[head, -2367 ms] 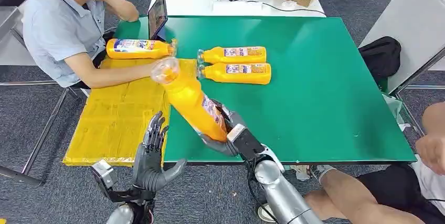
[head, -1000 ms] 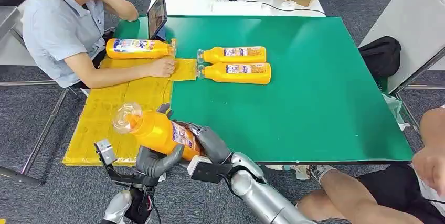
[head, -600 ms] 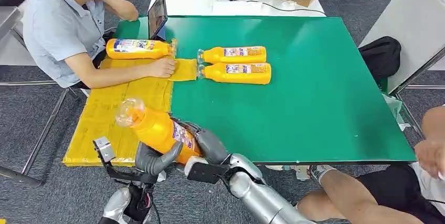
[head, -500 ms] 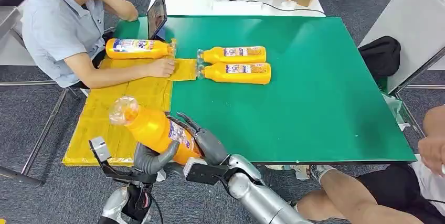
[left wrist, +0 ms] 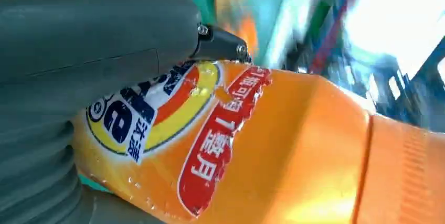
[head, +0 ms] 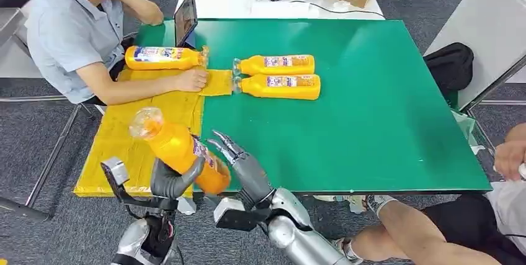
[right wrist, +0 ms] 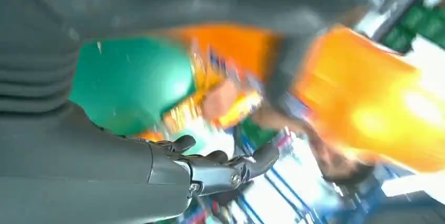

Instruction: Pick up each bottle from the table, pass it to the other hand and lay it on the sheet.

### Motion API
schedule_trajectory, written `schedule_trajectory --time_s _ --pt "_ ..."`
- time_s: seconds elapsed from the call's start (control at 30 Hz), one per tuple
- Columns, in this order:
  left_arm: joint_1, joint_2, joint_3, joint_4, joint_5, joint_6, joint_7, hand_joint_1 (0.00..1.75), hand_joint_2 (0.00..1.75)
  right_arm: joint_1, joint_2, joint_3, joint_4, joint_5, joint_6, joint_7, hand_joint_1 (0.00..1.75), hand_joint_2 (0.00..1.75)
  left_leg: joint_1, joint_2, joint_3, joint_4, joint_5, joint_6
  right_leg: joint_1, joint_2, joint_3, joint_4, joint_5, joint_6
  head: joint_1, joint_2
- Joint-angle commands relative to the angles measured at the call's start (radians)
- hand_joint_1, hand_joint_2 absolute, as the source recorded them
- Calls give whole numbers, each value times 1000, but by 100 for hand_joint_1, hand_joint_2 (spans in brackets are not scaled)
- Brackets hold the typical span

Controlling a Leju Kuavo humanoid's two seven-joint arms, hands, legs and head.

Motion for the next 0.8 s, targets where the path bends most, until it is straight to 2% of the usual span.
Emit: schedule_trajectory --time_s 0.03,0.07,0.17,0.3,0.47,0.5,0.7,0.8 --pt "-91 15 61 127 -91 122 -17 175 175 29 -30 7 -73 17 -48 -6 0 0 0 0 4 -1 -1 -1 1 0 4 0 -1 -2 0 0" --pt "-91 15 61 127 -91 122 -17 175 175 29 -30 7 -73 17 -48 -6 0 0 0 -1 3 -1 -1 -1 1 -1 4 0 -1 -1 -1 0" --pt "-126 20 90 178 -284 338 -47 175 175 40 -32 -8 -93 47 -158 -16 0 0 1 -1 5 -1 -2 -1 1 -1 6 -1 -2 -2 0 0" --pt "-175 46 128 247 -472 462 -49 175 175 55 -24 -60 -124 13 -243 -33 0 0 1 -1 6 -1 -2 -1 1 -1 6 0 -2 -2 0 0" --pt "-303 65 98 425 -784 578 40 175 175 67 -22 -99 -148 -11 -268 -57 0 0 0 -3 2 -1 0 -1 0 -3 3 0 -1 -1 0 0" --pt "-339 71 82 472 -859 597 68 175 175 67 -22 -100 -149 -12 -261 -57 0 0 1 -3 5 -1 -1 -1 1 -3 6 0 -2 -2 0 0" --pt "-541 78 3 761 -1207 544 219 175 175 53 -21 -78 -130 -26 -177 -61 0 0 0 -4 3 0 0 -1 1 -4 4 0 -1 -2 0 0" --pt "-553 70 1 777 -1206 524 219 175 175 51 -20 -75 -129 -27 -173 -61 0 0 1 -2 3 0 0 -1 1 -2 4 0 -1 -1 0 0"
